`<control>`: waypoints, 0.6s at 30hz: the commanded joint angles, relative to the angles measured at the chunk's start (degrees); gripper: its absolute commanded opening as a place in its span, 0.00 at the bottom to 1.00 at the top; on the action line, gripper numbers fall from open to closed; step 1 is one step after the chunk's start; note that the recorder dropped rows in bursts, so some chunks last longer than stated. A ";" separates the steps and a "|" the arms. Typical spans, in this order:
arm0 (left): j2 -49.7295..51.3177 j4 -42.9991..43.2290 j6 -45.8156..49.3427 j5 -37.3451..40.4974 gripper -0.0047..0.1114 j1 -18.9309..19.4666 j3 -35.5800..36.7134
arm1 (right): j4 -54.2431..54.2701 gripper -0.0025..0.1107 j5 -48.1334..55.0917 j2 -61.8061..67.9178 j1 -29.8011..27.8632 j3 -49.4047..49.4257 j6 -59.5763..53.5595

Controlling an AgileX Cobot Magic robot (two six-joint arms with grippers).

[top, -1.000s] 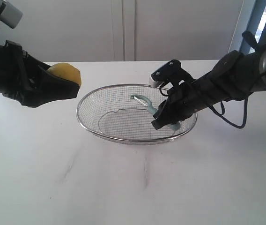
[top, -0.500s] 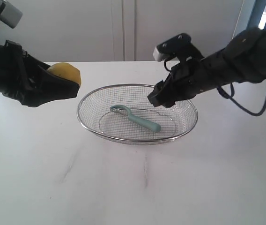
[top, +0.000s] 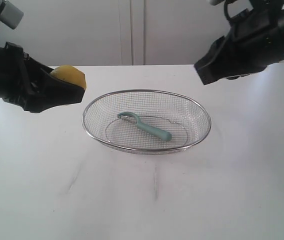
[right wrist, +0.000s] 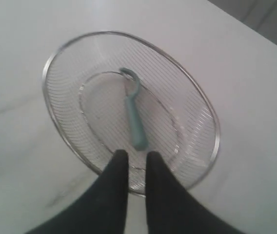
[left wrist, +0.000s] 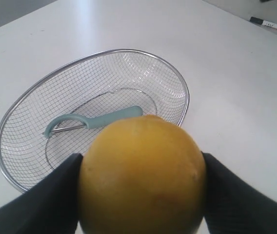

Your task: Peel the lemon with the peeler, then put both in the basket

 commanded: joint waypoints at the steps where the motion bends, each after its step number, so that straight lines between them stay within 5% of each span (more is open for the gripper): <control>1: -0.49 -1.67 -0.21 0.66 0.04 0.10 -0.40 | -16.56 0.02 0.55 -3.51 -0.02 1.24 18.12; 18: -0.49 -1.67 -0.23 1.01 0.04 0.10 -0.40 | -18.14 0.02 -5.51 -4.24 -0.02 6.47 22.21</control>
